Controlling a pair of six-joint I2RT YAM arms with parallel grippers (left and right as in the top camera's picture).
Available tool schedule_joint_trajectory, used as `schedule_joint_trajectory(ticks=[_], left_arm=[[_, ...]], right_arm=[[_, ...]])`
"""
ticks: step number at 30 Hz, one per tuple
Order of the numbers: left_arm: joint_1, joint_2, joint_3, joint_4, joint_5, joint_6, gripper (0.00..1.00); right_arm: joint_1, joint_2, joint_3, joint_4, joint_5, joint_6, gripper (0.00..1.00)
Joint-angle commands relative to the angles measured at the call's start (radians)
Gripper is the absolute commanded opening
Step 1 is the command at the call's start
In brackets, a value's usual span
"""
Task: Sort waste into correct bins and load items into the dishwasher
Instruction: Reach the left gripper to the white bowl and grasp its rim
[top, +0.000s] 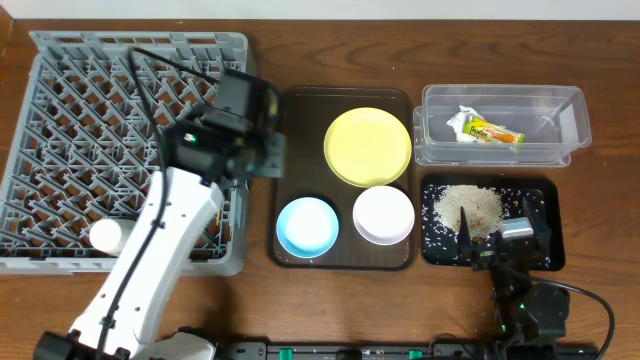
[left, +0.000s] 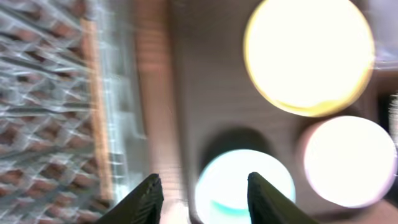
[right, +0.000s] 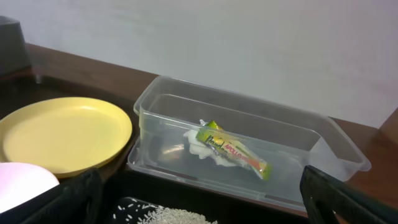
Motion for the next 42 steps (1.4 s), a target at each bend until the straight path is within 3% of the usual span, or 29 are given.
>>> schedule_joint_trajectory(ticks=[1,4,7,14,20,27,30,37,41,42], left_arm=[[-0.068,0.043,-0.04,-0.006,0.037,-0.193,0.42],[-0.126,0.085,-0.104,-0.002,-0.011,-0.347,0.41],[-0.163,0.134,-0.174,0.048,-0.015,-0.427,0.41],[-0.232,0.225,-0.223,0.159,0.028,-0.42,0.38],[-0.263,0.204,-0.212,0.221,0.087,-0.317,0.38],[-0.284,0.224,-0.214,0.335,0.262,-0.019,0.45],[-0.268,0.263,-0.214,0.336,0.293,0.013,0.47],[-0.214,0.378,-0.214,0.407,0.582,0.144,0.5],[-0.215,0.437,-0.214,0.423,0.586,0.145,0.5],[-0.215,0.446,-0.214,0.425,0.586,0.145,0.45]], right_arm=[[-0.01,-0.006,-0.002,-0.003,-0.004,-0.006,0.99],[-0.01,-0.006,-0.002,-0.004,-0.004,-0.006,0.99],[-0.01,-0.006,-0.002,-0.003,-0.004,-0.006,0.99],[-0.01,-0.006,-0.002,-0.004,-0.003,-0.006,0.99],[-0.01,-0.006,-0.002,-0.003,-0.004,-0.006,0.99],[-0.01,-0.006,-0.002,-0.004,-0.004,-0.006,0.99],[-0.01,-0.006,-0.002,-0.004,-0.004,-0.006,0.99],[-0.01,-0.006,-0.002,-0.003,-0.004,-0.006,0.99],[-0.01,-0.006,-0.002,-0.003,-0.004,-0.006,0.99],[-0.01,-0.006,-0.002,-0.003,-0.004,-0.006,0.99]])
